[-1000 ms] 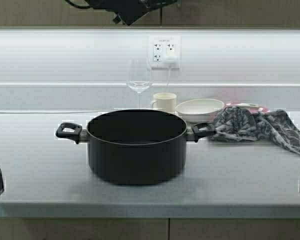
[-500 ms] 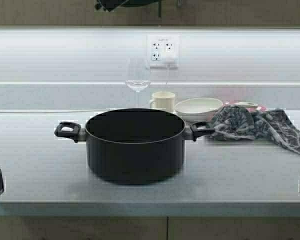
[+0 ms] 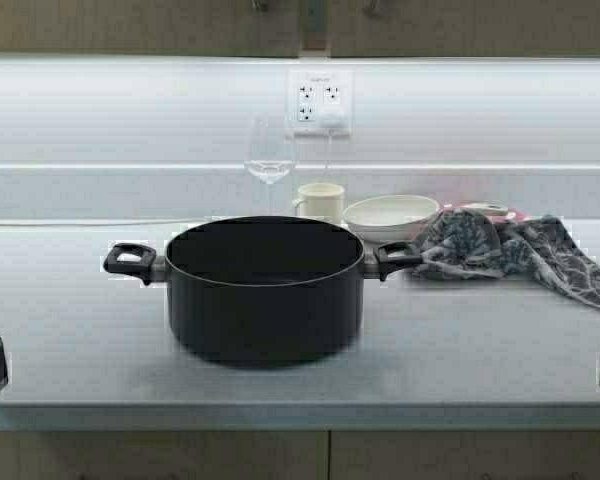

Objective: Open the cabinet, put the pot inside, then close it

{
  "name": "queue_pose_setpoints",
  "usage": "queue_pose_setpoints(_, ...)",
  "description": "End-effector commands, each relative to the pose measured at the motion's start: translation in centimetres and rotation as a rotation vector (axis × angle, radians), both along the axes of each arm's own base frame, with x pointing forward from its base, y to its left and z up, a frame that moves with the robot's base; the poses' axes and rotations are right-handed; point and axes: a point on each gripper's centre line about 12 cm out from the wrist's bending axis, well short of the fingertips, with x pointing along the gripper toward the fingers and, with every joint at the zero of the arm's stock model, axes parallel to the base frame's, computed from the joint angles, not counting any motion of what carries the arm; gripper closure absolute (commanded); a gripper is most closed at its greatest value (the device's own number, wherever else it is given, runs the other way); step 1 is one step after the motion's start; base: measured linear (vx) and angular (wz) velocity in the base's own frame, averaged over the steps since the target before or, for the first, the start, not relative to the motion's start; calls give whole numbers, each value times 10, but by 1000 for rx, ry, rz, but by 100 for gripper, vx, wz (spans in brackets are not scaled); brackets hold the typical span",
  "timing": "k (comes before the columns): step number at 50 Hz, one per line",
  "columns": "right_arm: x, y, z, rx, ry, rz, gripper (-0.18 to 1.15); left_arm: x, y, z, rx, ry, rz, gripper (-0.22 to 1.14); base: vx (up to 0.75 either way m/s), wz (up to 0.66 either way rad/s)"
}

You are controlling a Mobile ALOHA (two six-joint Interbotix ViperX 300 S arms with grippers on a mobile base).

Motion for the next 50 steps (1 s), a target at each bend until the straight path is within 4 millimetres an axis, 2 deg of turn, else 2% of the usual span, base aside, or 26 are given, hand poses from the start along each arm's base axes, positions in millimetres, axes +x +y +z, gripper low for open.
queue_pose_setpoints(1,-12,-25,34,29,-81,-29,91,-6,38,54,-66,-108,62,88,-2,-4)
queue_pose_setpoints(18,-27,-58,30,-22,-45,-45,91,-24,57,50,-58,-83,61,88,-5,-1)
queue_pose_setpoints(35,-24,-82,23,-59,-1,-93,91,-22,71,46,-27,-72,87,88,-11,3)
queue_pose_setpoints(50,-25,-114,16,-112,33,-169,91,-30,88,52,-18,-63,101,88,-12,-1)
